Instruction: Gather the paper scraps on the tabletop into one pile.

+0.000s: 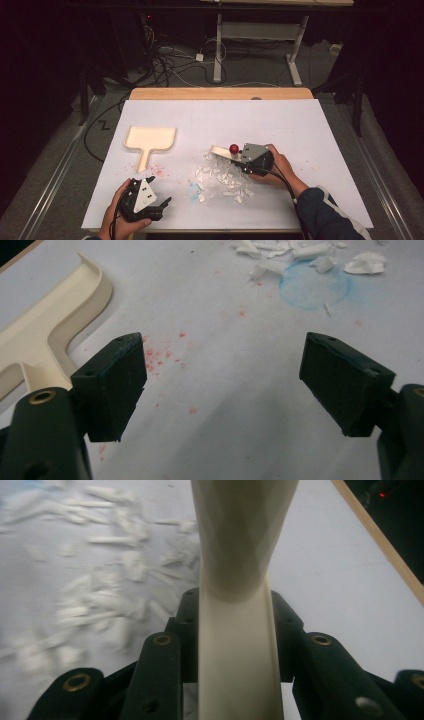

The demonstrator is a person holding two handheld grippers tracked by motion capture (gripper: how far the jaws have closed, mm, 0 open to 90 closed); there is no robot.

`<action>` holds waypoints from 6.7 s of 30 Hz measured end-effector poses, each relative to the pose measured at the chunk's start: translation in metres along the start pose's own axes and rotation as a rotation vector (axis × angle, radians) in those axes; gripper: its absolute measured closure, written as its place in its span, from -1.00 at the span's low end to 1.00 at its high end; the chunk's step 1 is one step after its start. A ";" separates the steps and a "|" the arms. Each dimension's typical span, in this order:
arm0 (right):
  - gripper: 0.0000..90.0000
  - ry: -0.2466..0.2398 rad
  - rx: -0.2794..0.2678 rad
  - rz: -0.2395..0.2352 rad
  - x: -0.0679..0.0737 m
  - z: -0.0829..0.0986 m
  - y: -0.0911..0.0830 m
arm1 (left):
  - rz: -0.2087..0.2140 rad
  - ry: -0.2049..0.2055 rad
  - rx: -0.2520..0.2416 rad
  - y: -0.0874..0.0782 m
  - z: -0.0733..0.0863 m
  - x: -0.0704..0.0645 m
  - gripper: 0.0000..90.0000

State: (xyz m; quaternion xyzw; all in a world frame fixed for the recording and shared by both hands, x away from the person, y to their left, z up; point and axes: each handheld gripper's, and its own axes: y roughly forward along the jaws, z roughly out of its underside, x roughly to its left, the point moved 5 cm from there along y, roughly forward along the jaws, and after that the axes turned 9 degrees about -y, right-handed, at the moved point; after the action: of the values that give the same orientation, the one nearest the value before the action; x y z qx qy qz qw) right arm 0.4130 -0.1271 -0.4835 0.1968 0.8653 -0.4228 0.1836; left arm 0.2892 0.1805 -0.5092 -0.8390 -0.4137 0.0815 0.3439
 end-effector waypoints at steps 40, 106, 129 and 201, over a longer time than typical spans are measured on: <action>0.51 0.109 0.070 0.201 -0.055 -0.018 0.037 | 0.003 -0.023 -0.007 0.000 0.001 0.002 -0.60; 0.51 0.258 -0.041 0.001 0.023 -0.015 -0.038 | 0.021 0.037 0.022 0.005 -0.002 -0.008 -0.60; 0.51 0.331 0.016 0.235 -0.044 0.009 0.003 | 0.021 0.025 0.042 0.009 0.000 -0.007 -0.60; 0.51 0.382 -0.172 -0.054 0.046 -0.045 -0.091 | -0.043 0.057 -0.009 -0.002 -0.003 -0.011 -0.62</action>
State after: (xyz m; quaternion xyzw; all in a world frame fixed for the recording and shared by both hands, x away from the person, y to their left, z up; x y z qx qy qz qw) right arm 0.3215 -0.1331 -0.4201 0.2336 0.9223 -0.3070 0.0207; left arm 0.2818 0.1720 -0.5075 -0.8335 -0.4220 0.0482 0.3534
